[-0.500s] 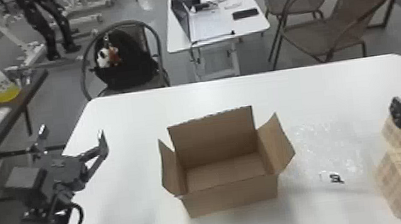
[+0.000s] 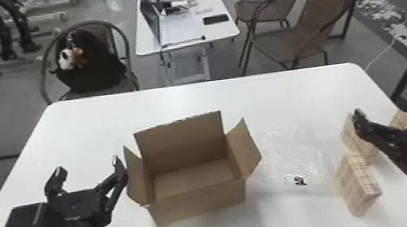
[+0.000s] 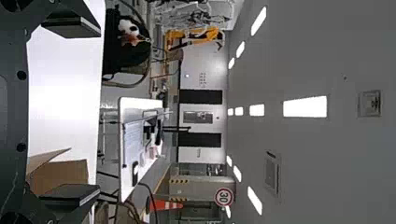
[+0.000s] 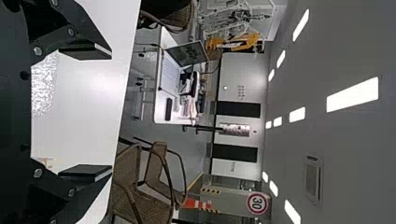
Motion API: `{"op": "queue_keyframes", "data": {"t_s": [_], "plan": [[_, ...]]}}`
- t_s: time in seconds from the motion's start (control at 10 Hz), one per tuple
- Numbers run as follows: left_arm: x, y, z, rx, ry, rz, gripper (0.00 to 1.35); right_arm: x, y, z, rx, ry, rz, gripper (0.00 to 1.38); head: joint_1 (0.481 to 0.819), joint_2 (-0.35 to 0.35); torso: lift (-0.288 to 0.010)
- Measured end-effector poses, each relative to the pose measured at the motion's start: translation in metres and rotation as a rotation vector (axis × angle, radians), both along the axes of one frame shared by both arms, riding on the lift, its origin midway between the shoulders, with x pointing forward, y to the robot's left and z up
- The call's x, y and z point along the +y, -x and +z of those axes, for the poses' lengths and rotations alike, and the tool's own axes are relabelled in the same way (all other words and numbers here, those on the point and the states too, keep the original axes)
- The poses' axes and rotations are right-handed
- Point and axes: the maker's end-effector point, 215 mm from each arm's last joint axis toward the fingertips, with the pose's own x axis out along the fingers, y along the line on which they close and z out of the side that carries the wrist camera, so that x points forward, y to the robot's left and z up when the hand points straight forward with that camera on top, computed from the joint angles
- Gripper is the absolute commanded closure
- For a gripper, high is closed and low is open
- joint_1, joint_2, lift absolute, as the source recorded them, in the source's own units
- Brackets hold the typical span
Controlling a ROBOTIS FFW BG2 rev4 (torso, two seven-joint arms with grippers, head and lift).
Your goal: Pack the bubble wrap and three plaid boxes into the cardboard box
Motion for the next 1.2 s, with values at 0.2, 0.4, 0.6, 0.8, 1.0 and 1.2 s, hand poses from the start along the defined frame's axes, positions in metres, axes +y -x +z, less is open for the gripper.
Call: {"op": "queue_keyframes", "data": {"t_s": [0.2, 0.4, 0.6, 0.8, 1.0, 1.2], "plan": [[-0.012, 0.000, -0.005, 0.010, 0.049, 0.019, 0.13, 0.003, -0.001, -0.005, 0.005, -0.001, 0.002, 0.40, 0.695, 0.034, -0.092], [-0.015, 0.000, -0.006, 0.014, 0.049, 0.017, 0.13, 0.005, -0.001, -0.003, -0.001, -0.002, 0.000, 0.40, 0.695, 0.032, -0.092], [-0.009, -0.002, -0.007, 0.038, 0.021, 0.010, 0.12, 0.005, -0.001, -0.004, 0.000, -0.008, 0.000, 0.40, 0.695, 0.039, -0.092], [0.004, -0.017, -0.011, 0.174, -0.013, -0.054, 0.16, 0.006, -0.001, -0.005, 0.003, -0.014, 0.004, 0.40, 0.695, 0.054, -0.092], [0.009, -0.032, -0.019, 0.309, 0.029, -0.169, 0.18, 0.006, -0.001, -0.006, 0.005, -0.015, 0.008, 0.40, 0.695, 0.061, -0.092], [0.008, -0.035, -0.043, 0.457, 0.075, -0.231, 0.19, 0.006, -0.001, -0.006, 0.006, -0.015, 0.010, 0.40, 0.695, 0.060, -0.092]]}}
